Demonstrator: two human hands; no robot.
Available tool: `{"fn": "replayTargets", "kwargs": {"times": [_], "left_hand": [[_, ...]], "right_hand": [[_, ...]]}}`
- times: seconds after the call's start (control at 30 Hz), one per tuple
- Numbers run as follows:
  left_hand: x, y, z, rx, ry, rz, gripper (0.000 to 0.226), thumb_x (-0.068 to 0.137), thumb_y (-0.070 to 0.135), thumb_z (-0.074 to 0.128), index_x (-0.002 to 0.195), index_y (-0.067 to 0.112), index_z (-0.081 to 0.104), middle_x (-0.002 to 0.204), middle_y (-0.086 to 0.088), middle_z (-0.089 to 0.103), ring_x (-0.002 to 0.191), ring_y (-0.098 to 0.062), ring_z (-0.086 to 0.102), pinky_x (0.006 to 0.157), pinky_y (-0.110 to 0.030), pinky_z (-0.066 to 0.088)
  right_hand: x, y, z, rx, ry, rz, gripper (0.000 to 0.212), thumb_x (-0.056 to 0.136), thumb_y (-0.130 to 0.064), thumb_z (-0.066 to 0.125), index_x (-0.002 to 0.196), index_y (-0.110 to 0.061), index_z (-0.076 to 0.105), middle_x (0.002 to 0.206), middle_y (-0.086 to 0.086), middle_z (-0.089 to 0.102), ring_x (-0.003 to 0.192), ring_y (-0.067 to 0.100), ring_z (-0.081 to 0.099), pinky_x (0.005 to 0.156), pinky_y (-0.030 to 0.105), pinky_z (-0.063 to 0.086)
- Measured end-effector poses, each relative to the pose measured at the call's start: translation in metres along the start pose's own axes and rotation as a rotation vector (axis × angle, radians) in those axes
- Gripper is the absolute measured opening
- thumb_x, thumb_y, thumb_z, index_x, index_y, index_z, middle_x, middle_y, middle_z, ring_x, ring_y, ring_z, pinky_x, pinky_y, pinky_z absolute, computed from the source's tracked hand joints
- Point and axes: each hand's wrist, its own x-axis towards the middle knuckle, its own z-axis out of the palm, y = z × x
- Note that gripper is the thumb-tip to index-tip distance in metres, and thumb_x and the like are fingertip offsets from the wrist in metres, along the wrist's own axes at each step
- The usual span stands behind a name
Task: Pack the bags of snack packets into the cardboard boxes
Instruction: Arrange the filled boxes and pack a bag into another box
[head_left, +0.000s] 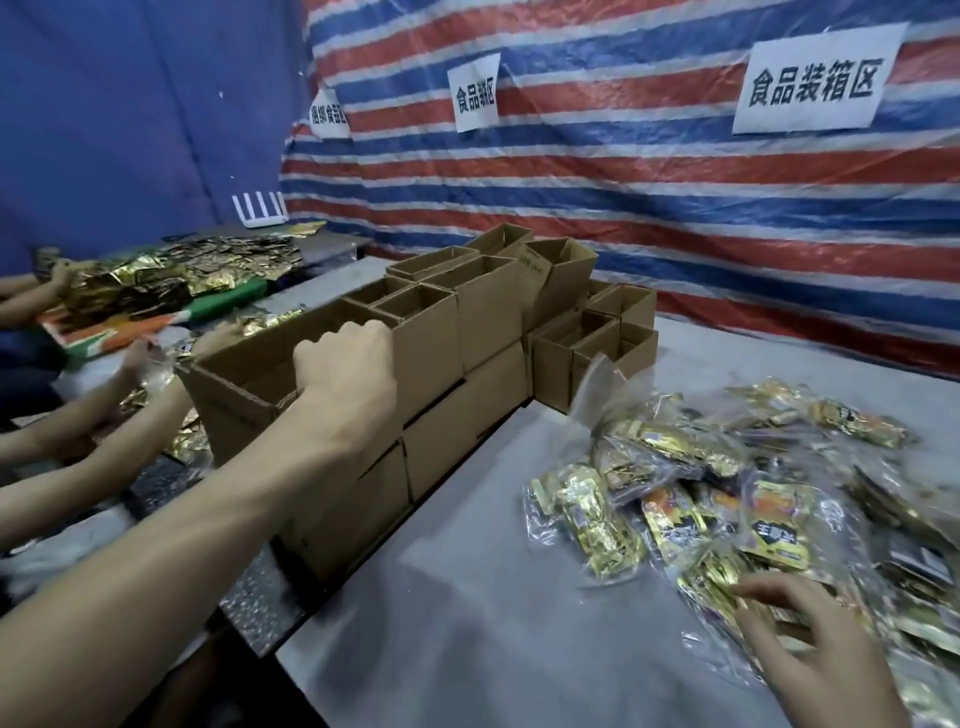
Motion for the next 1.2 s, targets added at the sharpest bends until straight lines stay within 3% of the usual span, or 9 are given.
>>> {"fn": "replayTargets", "kwargs": {"times": [0.1,0.23,0.37,0.47,0.7,0.83,0.93,1.0,1.2], "left_hand": [[-0.032,0.023,-0.022,-0.049,0.102,0.128,0.018,0.094,0.011,0.055,0.093,0.019,0.039,0.083,-0.002,0.047,0.079,-0.029,0.054,0.066,-0.037,0.031],[-0.076,0.055,-0.029,-0.198,0.222,0.442,0.018,0.092,0.019,0.059,0.108,0.026,0.054,0.095,0.006,0.063,0.081,-0.023,0.062,0.058,-0.032,0.041],[-0.113,0.084,0.002,-0.283,0.184,0.768,0.029,0.087,0.023,0.063,0.114,0.033,0.058,0.097,0.01,0.064,0.089,-0.016,0.063,0.067,-0.033,0.052],[-0.14,0.107,0.03,-0.321,0.169,0.942,0.036,0.066,0.021,0.081,0.099,0.033,0.071,0.079,0.01,0.064,0.072,-0.015,0.063,0.057,-0.027,0.047],[-0.197,0.165,0.086,-0.426,0.002,1.17,0.041,0.044,0.029,0.09,0.082,0.037,0.075,0.062,0.012,0.057,0.056,-0.011,0.056,0.051,-0.02,0.039],[-0.226,0.185,0.11,-0.443,-0.082,1.339,0.049,0.044,0.034,0.087,0.089,0.044,0.072,0.065,0.015,0.056,0.059,-0.007,0.054,0.053,-0.019,0.038],[-0.243,0.196,0.128,-0.436,-0.123,1.406,0.047,0.05,0.039,0.085,0.094,0.047,0.069,0.069,0.016,0.059,0.063,-0.005,0.056,0.055,-0.019,0.04],[-0.249,0.201,0.135,-0.441,-0.138,1.404,0.043,0.053,0.039,0.085,0.092,0.043,0.068,0.071,0.015,0.059,0.064,-0.006,0.056,0.055,-0.019,0.042],[-0.258,0.205,0.141,-0.455,-0.099,1.369,0.032,0.07,0.042,0.077,0.099,0.038,0.067,0.083,0.014,0.062,0.073,-0.009,0.06,0.061,-0.023,0.044]], "right_hand": [[-0.004,-0.01,-0.005,0.019,-0.012,-0.008,0.046,0.08,-0.003,0.076,0.084,-0.047,0.067,0.093,-0.018,0.068,0.089,0.005,0.065,0.074,0.013,0.047],[-0.012,-0.02,-0.015,0.146,-0.04,0.029,0.02,0.081,-0.039,0.072,0.1,-0.042,0.067,0.101,-0.018,0.071,0.094,0.0,0.067,0.08,0.021,0.052],[-0.026,-0.019,-0.025,0.259,-0.011,0.122,0.051,0.076,-0.063,0.065,0.121,-0.041,0.059,0.113,-0.019,0.068,0.104,-0.004,0.064,0.083,0.031,0.055],[-0.039,-0.012,-0.03,0.299,-0.018,0.221,0.072,0.07,-0.081,0.06,0.135,-0.053,0.045,0.129,-0.028,0.057,0.112,-0.015,0.054,0.093,0.036,0.05],[-0.062,0.016,-0.041,0.293,0.08,0.374,0.057,0.09,-0.053,0.054,0.144,-0.045,0.038,0.135,-0.019,0.051,0.112,-0.017,0.051,0.105,0.037,0.045],[-0.072,0.035,-0.048,0.257,0.088,0.415,0.058,0.087,-0.055,0.057,0.141,-0.04,0.045,0.133,-0.026,0.051,0.12,-0.016,0.046,0.096,0.014,0.036],[-0.078,0.055,-0.044,0.074,0.071,0.473,0.041,0.095,-0.014,0.064,0.131,-0.031,0.055,0.13,-0.01,0.059,0.122,0.009,0.053,0.103,0.028,0.042],[-0.081,0.065,-0.041,-0.013,0.069,0.478,0.051,0.091,0.007,0.052,0.126,-0.029,0.057,0.129,-0.005,0.06,0.121,0.016,0.054,0.107,0.037,0.043],[-0.074,0.071,-0.044,0.01,0.185,0.458,0.056,0.087,0.012,0.048,0.115,-0.035,0.06,0.114,-0.025,0.059,0.104,-0.004,0.054,0.093,0.019,0.04]]}}
